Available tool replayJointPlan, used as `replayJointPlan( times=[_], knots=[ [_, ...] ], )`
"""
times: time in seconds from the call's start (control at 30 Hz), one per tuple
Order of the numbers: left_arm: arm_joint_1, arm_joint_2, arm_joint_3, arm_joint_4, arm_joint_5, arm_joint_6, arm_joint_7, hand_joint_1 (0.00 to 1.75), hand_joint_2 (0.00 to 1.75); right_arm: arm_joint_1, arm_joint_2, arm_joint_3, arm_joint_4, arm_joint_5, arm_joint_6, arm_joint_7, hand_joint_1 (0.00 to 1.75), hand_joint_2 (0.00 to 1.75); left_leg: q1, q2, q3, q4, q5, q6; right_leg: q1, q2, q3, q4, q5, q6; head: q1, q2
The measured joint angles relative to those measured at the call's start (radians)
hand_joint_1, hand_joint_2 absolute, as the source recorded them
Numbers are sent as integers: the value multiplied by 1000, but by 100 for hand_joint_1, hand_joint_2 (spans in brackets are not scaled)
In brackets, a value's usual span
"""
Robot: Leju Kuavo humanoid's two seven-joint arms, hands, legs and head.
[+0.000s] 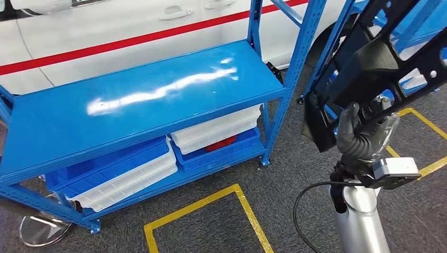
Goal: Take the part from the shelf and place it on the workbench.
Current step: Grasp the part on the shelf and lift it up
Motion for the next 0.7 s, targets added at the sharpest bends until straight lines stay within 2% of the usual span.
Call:
replayJointPlan(
  times=[0.03,0.07,0.1,0.13,0.17,0.2,0.23,0.27,0.3,0.37,0.4,0.43,0.5,0.53,0.57,0.6,0.63,0.67,0.7],
  knots=[
    [1,0,1,0,1,2,4,0,0,10,-8,-20,-3,-2,2,0,175,175,1,15,-9,1,6,-2,-5,-9,-17,63,-31,8,0,0],
    [3,-1,3,0,3,6,9,0,0,23,-15,-40,-5,-3,2,0,175,175,2,29,-17,3,10,-5,-11,-14,-25,109,-42,16,0,0],
    [4,-1,5,0,4,9,13,0,0,36,-22,-60,-7,-4,4,0,175,175,4,44,-25,6,13,-8,-18,-18,-17,125,-32,25,0,0],
    [5,-2,7,0,5,12,16,0,0,47,-28,-79,-10,-6,8,2,175,175,8,57,-33,12,14,-12,-23,-25,11,101,-12,33,0,0],
    [5,-2,8,0,6,14,19,0,0,56,-33,-99,-14,-8,13,4,175,175,11,70,-41,20,14,-17,-29,-40,59,41,10,42,0,0],
    [4,-2,8,0,6,16,20,0,0,62,-36,-118,-19,-10,20,6,175,175,12,81,-49,30,11,-24,-29,-61,108,-27,18,45,0,0],
    [4,-2,9,0,6,16,21,0,0,66,-39,-135,-24,-12,25,7,175,175,12,91,-55,39,7,-31,-26,-78,141,-77,24,40,0,0],
    [4,-2,9,0,6,17,22,0,0,69,-41,-149,-29,-13,29,9,175,175,10,100,-57,47,4,-39,-22,-91,161,-110,19,30,0,0],
    [3,-2,10,1,6,17,22,0,0,72,-42,-159,-33,-13,31,9,175,175,8,109,-57,52,2,-46,-17,-92,160,-115,13,15,0,0],
    [1,-3,11,1,6,18,24,0,0,81,-43,-175,-40,-12,34,11,175,175,9,119,-54,58,-3,-60,-18,-73,153,-115,14,-11,0,0],
    [-1,-3,11,1,6,18,26,0,0,84,-43,-181,-43,-9,35,12,175,175,11,106,-58,68,-14,-66,-19,-62,149,-116,17,-20,0,0],
    [0,-3,12,1,6,19,30,0,0,87,-43,-187,-47,-6,35,13,175,175,14,83,-69,96,-39,-70,-20,-52,145,-118,21,-28,0,0],
    [2,-2,14,1,2,21,47,0,0,96,-46,-205,-53,-4,39,22,175,175,18,27,-112,207,-113,-73,-18,-31,138,-119,28,-39,0,0],
    [5,-2,14,1,-2,21,60,0,0,105,-51,-221,-56,-9,47,29,175,175,18,14,-138,274,-144,-72,-15,-21,134,-119,30,-42,0,0],
    [7,-2,14,1,-8,22,73,0,0,117,-59,-242,-58,-14,60,38,175,175,18,8,-156,322,-159,-70,-12,-10,132,-118,32,-44,0,0],
    [10,-2,14,2,-14,22,84,0,0,127,-72,-270,-60,-18,79,49,175,175,17,5,-158,336,-153,-66,-9,3,130,-118,34,-45,0,0],
    [12,-2,14,2,-19,21,92,0,0,133,-87,-302,-61,-20,100,61,175,175,16,3,-144,313,-129,-60,-6,15,129,-118,35,-45,0,0],
    [14,-2,14,2,-24,20,98,0,0,135,-104,-335,-63,-17,123,76,175,175,14,-5,-115,258,-93,-51,-3,29,129,-118,37,-44,0,0],
    [15,0,14,2,-29,18,100,0,0,134,-123,-367,-64,-8,145,93,175,175,13,-26,-81,190,-64,-41,-2,41,128,-118,39,-43,0,0]
  ],
)
